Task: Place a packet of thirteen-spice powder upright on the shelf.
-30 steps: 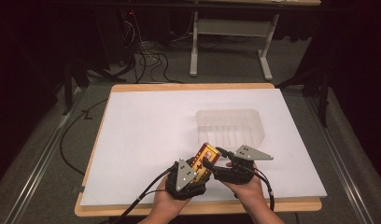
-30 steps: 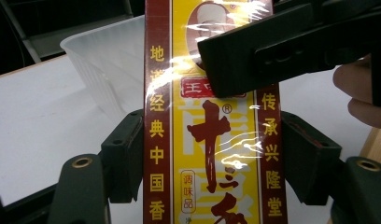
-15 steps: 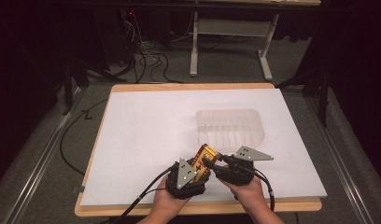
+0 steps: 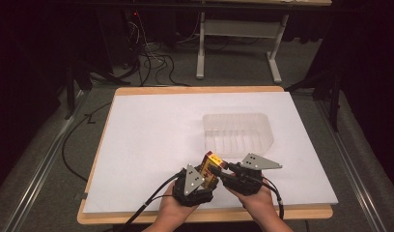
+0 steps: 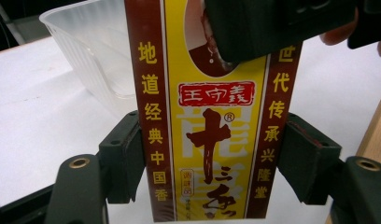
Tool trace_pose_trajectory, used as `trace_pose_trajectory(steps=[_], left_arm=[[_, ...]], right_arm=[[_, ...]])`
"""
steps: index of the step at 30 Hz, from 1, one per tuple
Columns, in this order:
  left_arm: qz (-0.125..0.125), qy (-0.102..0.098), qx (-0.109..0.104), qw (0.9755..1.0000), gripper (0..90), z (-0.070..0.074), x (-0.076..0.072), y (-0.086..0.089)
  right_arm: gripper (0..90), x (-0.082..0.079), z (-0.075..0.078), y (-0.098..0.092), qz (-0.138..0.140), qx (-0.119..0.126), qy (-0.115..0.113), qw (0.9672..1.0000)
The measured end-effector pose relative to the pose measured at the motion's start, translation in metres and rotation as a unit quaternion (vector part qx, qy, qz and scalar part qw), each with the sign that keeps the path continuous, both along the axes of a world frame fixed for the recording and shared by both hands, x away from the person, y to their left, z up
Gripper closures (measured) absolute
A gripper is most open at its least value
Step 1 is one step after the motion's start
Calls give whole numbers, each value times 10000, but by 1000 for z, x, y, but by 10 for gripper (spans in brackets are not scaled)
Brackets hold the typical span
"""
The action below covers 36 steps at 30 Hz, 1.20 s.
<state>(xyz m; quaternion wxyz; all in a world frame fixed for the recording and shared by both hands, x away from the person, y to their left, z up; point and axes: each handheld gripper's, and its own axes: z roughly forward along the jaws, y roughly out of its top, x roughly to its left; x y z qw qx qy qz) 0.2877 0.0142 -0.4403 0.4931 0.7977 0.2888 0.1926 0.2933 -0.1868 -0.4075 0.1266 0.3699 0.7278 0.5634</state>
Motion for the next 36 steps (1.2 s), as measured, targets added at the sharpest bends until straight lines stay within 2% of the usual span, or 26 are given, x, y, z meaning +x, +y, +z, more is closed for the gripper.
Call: trace_pose_trajectory(steps=[5,8,13,20,22,25,26,30,31,32,34,36], left_arm=[[-45,47,12,10000,276,0,1,0],[-37,61,-22,10000,261,1,2,1],[-51,68,-72,9999,244,2,3,5],[69,127,-209,9997,259,6,9,19],[161,146,-247,9995,264,6,13,26],[327,149,-33,9993,264,9,20,45],[327,149,-33,9993,262,9,20,45],[476,75,270,9985,260,15,22,73],[597,66,270,9978,259,15,22,88],[597,66,270,9978,260,15,22,88],[743,45,176,9971,262,12,22,102],[886,-27,188,9959,264,8,22,112]], right_arm=[[680,-1,1,1,-65,-134,-97,9998],[680,0,2,-3,-147,-101,-103,9998],[681,2,2,-11,-366,-126,-154,9991],[681,4,2,-28,-742,-242,-213,9967],[681,4,2,-30,-790,-248,-225,9963],[681,3,3,-38,-992,-272,-220,9945],[681,3,3,-38,-992,-272,-220,9945],[681,1,6,-48,-1256,-290,-271,9913],[681,1,6,-50,-1308,-298,-289,9905],[681,1,7,-52,-1371,-300,-281,9897],[680,1,7,-56,-1461,-290,-281,9884],[681,1,7,-57,-1525,-278,-282,9875]])
